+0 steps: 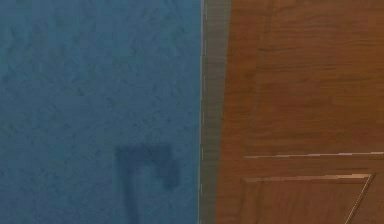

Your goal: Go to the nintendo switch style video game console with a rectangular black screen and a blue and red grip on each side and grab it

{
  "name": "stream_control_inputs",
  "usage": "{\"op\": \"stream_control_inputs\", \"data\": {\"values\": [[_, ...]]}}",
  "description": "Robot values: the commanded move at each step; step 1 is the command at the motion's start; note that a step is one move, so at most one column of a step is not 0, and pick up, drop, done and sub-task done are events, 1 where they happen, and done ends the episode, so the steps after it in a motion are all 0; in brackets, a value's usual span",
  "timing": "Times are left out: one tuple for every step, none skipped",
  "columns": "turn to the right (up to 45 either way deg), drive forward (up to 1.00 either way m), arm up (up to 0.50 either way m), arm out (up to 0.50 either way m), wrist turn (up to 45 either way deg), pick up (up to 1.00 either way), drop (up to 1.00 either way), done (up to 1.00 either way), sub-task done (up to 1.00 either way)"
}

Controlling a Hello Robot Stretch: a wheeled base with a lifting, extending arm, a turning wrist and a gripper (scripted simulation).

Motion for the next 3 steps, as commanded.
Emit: {"op": "stream_control_inputs", "data": {"values": [[0.0, 0.00, 0.00, 0.00, 0.0, 1.00, 0.00, 0.00, 0.00], [0.0, 0.00, 0.10, 0.00, 0.0, 0.00, 0.00, 0.00, 0.00], [0.0, 0.00, 0.00, 0.00, 0.0, 0.00, 0.00, 1.00, 0.00]]}}
